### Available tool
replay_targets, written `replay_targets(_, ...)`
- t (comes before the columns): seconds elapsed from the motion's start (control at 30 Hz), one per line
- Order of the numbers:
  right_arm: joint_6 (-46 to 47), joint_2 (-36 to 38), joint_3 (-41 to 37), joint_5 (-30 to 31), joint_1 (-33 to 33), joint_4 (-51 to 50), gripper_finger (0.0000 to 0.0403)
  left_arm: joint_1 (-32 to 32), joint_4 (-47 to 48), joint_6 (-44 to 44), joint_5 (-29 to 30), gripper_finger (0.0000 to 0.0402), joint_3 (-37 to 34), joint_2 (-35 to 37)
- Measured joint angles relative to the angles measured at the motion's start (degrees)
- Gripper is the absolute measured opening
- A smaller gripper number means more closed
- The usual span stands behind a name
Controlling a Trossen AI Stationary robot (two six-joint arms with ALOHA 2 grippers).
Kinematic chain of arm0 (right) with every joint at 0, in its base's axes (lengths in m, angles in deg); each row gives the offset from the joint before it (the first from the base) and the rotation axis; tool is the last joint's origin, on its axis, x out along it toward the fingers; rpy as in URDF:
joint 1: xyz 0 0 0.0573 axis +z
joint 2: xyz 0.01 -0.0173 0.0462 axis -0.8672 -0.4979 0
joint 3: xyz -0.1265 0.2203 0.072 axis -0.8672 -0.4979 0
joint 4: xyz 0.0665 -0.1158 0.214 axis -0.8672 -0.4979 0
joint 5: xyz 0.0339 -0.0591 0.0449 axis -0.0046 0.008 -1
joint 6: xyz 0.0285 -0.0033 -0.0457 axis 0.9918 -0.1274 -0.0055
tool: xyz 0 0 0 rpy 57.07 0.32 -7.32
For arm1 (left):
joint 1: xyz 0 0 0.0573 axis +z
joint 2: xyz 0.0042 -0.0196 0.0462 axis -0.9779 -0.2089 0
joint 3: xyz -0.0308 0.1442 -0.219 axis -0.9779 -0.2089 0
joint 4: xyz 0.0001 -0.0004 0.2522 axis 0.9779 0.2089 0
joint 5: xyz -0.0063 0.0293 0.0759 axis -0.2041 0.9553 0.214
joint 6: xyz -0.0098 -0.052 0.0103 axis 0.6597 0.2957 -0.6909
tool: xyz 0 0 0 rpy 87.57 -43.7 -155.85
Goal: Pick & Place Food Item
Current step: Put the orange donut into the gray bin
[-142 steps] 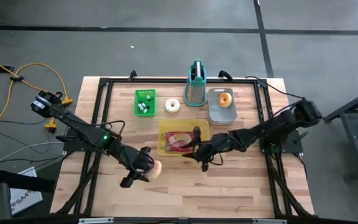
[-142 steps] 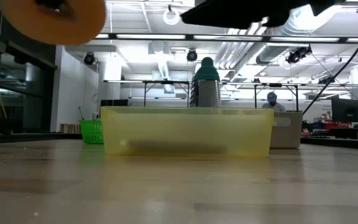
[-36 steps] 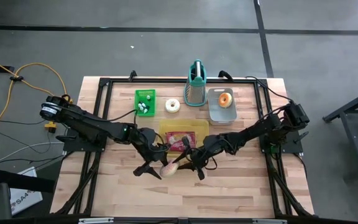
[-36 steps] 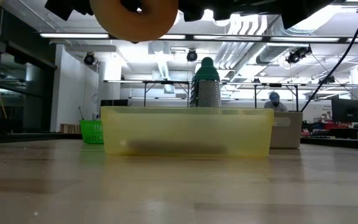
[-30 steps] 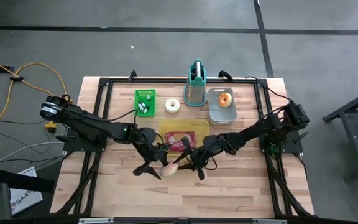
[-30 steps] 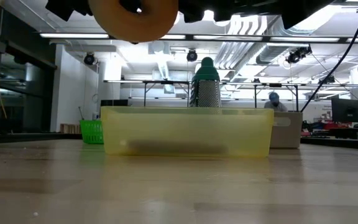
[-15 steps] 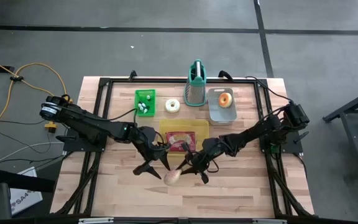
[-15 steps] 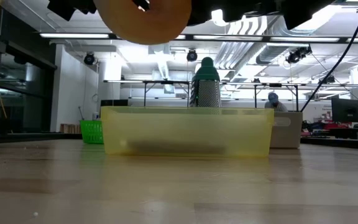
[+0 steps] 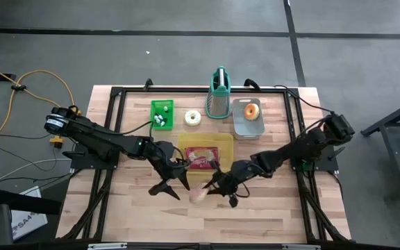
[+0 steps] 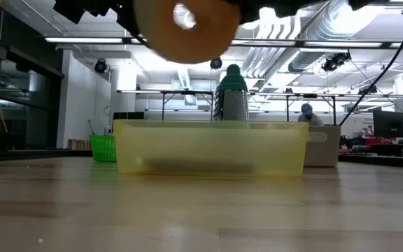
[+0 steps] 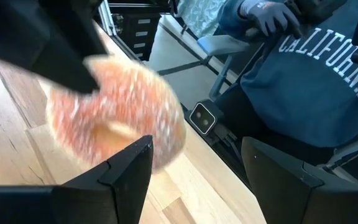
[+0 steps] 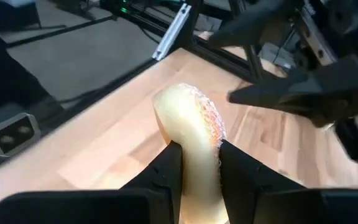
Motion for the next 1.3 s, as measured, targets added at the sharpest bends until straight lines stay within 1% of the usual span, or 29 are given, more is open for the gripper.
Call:
replay_targets(0.1, 3.5, 3.1, 0.0, 2.7, 2.0, -4.2, 0.0077, 0.0, 0.0, 0.1, 0.0, 0.024, 0.0, 0.0)
replay_targets(0.17, 5.9, 4.9, 0.1, 5.9, 3.1, -7.1, 0.0077, 0.0, 0.0, 0.1, 0.0, 0.024, 0.0, 0.0)
replay_targets(0.27, 9.6, 8.2, 0.0, 15.0, 5.1, -15.3, 0.0077, 0.0, 0.0, 0.1, 0.0, 0.024, 0.0, 0.0)
replay_targets(0.37, 14.3, 11.1, 0.1, 25.8, 5.9, -22.9, 0.0078, 0.0, 0.0, 0.0, 0.0, 0.024, 0.0, 0.0)
replay_targets(0.5, 21.8, 14.1, 0.0, 38.9, 5.2, -32.9, 0.0078, 0.0, 0.0, 0.1, 0.0, 0.024, 0.0, 0.0)
replay_targets(0.53, 23.5, 14.8, 0.0, 41.7, 4.9, -36.1, 0.0078, 0.0, 0.0, 0.1, 0.0, 0.024, 0.0, 0.0)
replay_targets(0.63, 28.0, 15.9, 0.0, 47.5, 3.0, -42.1, 0.0078, 0.0, 0.0, 0.1, 0.0, 0.024, 0.0, 0.0)
replay_targets(0.7, 30.1, 15.8, 0.0, 49.9, 1.4, -45.8, 0.0078, 0.0, 0.0, 0.1, 0.0, 0.024, 0.0, 0.0)
replay_targets(0.8, 31.3, 15.6, 0.0, 51.7, -1.4, -50.0, 0.0078, 0.0, 0.1, 0.1, 0.0, 0.024, 0.0, -0.1)
replay_targets(1.03, 31.3, 15.2, 0.0, 58.9, -8.7, -51.6, 0.0078, 0.0, 0.1, 0.0, 0.0, 0.024, -0.1, -0.1)
replay_targets(1.2, 32.8, 15.5, 0.0, 57.0, -15.0, -55.2, 0.0078, 0.0, 0.4, 0.0, 0.0, 0.024, -0.1, -0.1)
replay_targets(1.3, 36.5, 15.5, 0.0, 55.0, -18.3, -59.1, 0.0078, 0.0, 0.5, 0.0, 0.0, 0.024, -0.1, -0.1)
